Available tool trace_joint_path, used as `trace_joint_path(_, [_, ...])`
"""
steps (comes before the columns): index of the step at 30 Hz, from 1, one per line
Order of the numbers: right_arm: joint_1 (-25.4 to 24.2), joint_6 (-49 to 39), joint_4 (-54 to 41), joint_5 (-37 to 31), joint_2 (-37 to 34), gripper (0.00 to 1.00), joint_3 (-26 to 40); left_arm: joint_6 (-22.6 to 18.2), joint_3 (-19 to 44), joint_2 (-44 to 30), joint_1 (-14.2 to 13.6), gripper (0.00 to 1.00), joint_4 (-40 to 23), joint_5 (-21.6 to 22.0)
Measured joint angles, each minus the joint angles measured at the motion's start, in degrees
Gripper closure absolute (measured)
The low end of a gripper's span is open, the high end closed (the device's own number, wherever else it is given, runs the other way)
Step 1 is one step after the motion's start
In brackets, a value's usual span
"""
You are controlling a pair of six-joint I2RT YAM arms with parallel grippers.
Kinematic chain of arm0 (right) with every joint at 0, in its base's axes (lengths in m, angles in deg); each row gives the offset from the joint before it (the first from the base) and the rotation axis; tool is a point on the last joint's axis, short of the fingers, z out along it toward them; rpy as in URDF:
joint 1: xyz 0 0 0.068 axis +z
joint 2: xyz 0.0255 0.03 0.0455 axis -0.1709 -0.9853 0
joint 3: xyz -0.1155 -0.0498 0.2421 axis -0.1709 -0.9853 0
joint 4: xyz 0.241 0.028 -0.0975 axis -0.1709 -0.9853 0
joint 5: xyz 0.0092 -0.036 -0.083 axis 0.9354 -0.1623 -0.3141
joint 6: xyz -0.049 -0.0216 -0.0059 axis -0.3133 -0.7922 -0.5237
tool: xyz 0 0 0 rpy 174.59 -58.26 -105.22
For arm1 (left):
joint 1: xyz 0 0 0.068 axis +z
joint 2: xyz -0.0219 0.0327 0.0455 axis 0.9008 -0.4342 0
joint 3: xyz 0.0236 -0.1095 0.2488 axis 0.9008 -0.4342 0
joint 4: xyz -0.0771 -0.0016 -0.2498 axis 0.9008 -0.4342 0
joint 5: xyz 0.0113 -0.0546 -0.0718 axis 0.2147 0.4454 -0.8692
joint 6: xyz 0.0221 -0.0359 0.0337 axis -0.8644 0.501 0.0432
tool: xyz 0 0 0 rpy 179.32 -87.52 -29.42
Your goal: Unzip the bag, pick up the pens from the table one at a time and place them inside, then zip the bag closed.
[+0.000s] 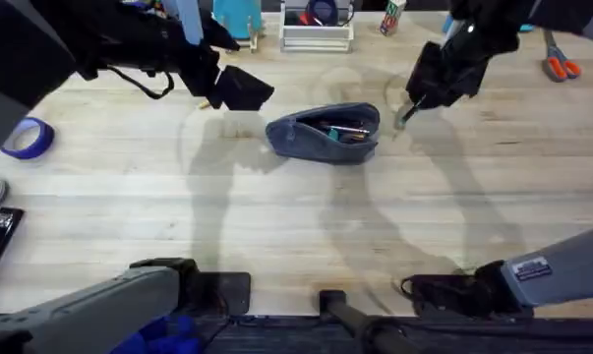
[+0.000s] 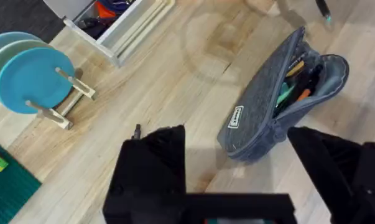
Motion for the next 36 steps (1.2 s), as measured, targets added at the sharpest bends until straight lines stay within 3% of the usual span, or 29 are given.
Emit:
trace_joint_path(3, [0.00,-2.52,-1.34,0.19,0.00,0.971,1.99,0.00,0.00,0.00,0.00,0.008,0.00,0.00])
trace_joint_path(4, [0.00,-15.58,-1.78,0.42,0.02,0.971,5.59,0.00,0.00,0.00,0.00,0.008,0.63,0.00])
trace_joint_path(13, [0.00,-37.54,-1.18,3.03,1.67,0.970,6.04,0.00,0.00,0.00,0.00,0.008,0.63,0.00])
trace_joint_path(26, [0.00,-71.23,-0.77,23.78,3.19,0.970,6.06,0.00,0.00,0.00,0.00,0.008,0.63,0.00])
trace_joint_path(28, [0.00,-82.54,-2.09,30.15,3.19,0.970,6.06,0.00,0.00,0.00,0.00,0.008,0.63,0.00])
trace_joint_path(36, [0.44,-99.85,-6.28,42.46,3.19,0.970,6.06,0.00,0.00,0.00,0.00,0.008,0.63,0.01])
